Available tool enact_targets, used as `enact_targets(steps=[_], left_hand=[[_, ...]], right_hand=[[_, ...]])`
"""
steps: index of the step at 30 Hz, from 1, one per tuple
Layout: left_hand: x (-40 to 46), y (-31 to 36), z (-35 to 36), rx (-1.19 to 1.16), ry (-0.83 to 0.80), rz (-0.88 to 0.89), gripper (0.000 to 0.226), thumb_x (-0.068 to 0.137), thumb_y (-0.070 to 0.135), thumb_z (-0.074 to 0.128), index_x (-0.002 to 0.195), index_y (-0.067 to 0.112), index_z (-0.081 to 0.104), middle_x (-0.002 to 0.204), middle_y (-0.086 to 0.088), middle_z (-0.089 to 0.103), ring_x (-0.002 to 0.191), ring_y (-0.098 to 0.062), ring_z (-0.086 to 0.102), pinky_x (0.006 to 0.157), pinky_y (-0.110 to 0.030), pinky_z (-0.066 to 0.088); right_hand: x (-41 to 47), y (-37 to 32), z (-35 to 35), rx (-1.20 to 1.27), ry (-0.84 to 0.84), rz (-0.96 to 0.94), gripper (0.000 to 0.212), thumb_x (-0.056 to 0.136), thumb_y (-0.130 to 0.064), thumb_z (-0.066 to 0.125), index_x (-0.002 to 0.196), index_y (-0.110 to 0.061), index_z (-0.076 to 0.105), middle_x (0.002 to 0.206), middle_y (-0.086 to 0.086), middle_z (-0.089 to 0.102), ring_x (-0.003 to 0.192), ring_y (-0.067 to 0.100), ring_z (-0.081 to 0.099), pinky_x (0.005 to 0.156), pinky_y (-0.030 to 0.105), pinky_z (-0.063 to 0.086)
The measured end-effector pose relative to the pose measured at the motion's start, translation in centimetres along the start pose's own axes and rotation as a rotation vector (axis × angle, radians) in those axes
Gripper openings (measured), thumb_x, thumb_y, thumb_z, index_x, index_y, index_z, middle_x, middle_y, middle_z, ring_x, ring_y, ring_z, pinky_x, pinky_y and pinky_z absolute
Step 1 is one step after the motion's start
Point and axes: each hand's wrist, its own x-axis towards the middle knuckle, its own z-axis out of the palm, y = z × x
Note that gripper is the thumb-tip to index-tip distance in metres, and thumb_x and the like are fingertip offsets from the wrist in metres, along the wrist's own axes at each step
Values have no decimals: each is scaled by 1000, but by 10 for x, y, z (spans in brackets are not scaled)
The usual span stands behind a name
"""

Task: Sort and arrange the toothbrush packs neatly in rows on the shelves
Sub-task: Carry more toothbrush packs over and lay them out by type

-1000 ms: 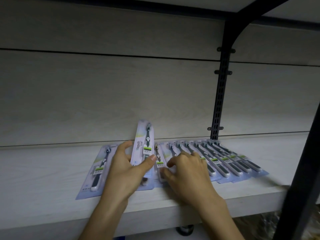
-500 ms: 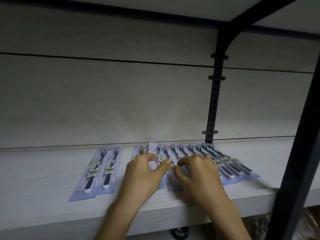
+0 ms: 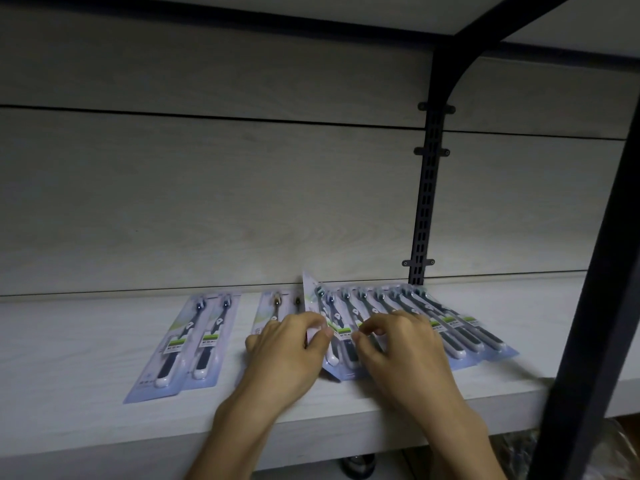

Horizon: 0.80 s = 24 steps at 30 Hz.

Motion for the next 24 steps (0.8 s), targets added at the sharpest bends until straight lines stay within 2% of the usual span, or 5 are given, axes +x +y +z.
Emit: enact_targets(steps=[2,5,8,14,24], left_hand=[[1,-1,0,-10,-20,-8,29,96,49,39,116,38,57,77,13,52,103,-13,51,95,-33,32],[1,-1,-1,22,-27,-9,31,95,53,36,118,42,54,90,13,59,108,-11,47,91,-32,26],[0,3,-2,138,-27,-17,35,95,56,31,120,43,52,102,12,62,116,-14,42,90,-34,22],[-3,0,-1,339,-21,-42,37,95,59,29,121,45,51,112,13,59,115,-17,38,86,-35,24],[-3,-1,2,484,7,-8,26,100,39,36,121,42,51,117,8,55,112,-20,36,80,-35,20]], right_hand=[[0,2,0,6,-6,1,24,87,-44,55,98,-29,69,101,-7,66,100,20,54,81,31,41],[0,4,0,11,-12,1,24,88,-44,54,99,-29,68,102,-8,65,100,18,53,81,31,41],[2,4,0,2,-18,2,23,88,-44,54,99,-29,68,102,-7,65,100,18,52,80,30,40],[5,4,2,16,-35,-5,24,88,-44,54,101,-29,68,104,-7,66,100,19,54,83,33,44],[8,3,3,30,-43,-19,26,88,-46,55,102,-29,68,105,-7,66,100,19,55,83,31,43]])
